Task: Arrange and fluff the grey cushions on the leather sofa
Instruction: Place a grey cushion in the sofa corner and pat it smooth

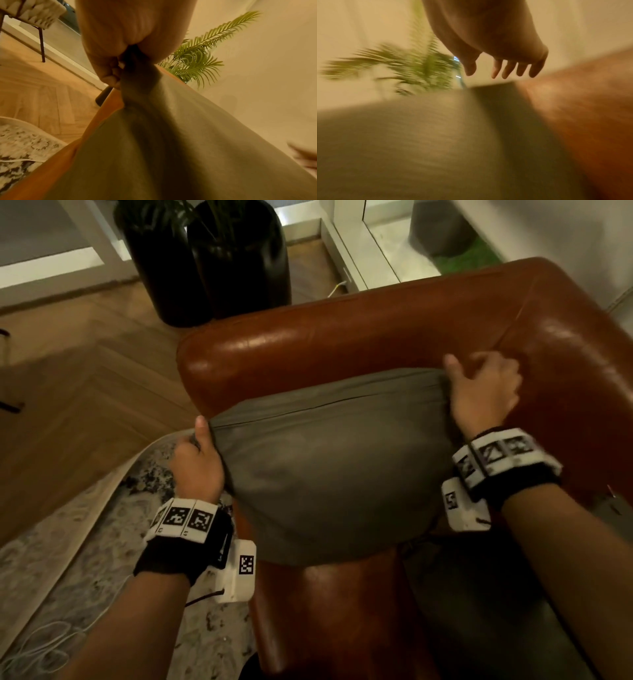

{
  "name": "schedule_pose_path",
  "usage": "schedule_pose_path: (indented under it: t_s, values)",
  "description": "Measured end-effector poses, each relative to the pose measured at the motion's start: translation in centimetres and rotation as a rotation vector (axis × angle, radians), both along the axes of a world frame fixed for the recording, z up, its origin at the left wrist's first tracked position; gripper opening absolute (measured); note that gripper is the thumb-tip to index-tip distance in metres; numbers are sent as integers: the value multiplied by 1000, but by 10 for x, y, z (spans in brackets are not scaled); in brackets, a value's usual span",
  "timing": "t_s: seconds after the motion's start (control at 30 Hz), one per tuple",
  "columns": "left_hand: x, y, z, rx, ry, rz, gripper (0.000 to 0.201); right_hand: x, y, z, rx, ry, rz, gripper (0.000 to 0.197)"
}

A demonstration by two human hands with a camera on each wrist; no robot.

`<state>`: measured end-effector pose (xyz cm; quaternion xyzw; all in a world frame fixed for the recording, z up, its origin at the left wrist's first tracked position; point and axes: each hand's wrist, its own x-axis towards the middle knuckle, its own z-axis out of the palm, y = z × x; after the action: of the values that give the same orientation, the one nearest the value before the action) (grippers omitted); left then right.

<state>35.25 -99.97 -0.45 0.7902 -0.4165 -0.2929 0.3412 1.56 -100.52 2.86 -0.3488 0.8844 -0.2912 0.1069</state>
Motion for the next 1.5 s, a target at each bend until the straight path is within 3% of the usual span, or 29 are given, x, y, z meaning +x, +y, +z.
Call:
schedule_pose_path:
  t_s: [0.07,0.13,0.23,0.33,0.4,0.47,0.6,0.7,0.77,0.87,0.97,1.07,1.2,1.33,1.43,1.5]
  values:
    - [-2,3,-2,-34,11,15,54,61,3,16,-133,54,238,44]
    - [-7,7,-3,-75,4,17,51,135,9,20,-180,-46,613,42]
    - [-10,12,0,-158,-67,-24,48,210,13,4,159,-90,1041,47]
    - [1,13,-1,-156,-125,-66,49,197,4,-25,385,171,1132,53]
    - [8,14,-3,-131,-149,-89,50,161,1,-36,398,343,1057,54]
    - [11,15,-4,-121,-152,-95,51,110,-1,-37,405,361,907,54]
    - [12,16,-6,-63,-98,-133,54,5,8,-35,547,202,615,57]
    - [14,16,-4,59,-7,-74,69,-33,20,-38,444,-167,324,64]
    - [12,14,2,121,57,-18,71,-39,21,-37,185,-359,225,60]
    - [15,11,11,14,63,-22,57,-47,16,-27,-106,-306,129,39]
    - [23,9,4,0,68,-21,64,-54,19,-34,-92,-290,107,35]
    - [14,9,4,15,77,52,67,-51,23,-48,-71,-362,-31,48]
    - [-13,28,4,48,326,279,74,-37,28,-54,-42,-527,-148,72]
    - [-16,43,-1,-49,205,204,67,-20,38,-42,-203,-417,-23,42]
    - [-6,44,-4,-178,186,209,57,-9,49,-31,-359,-381,35,36]
    - [-6,49,-13,-150,179,188,58,-1,56,-42,-298,-387,74,39]
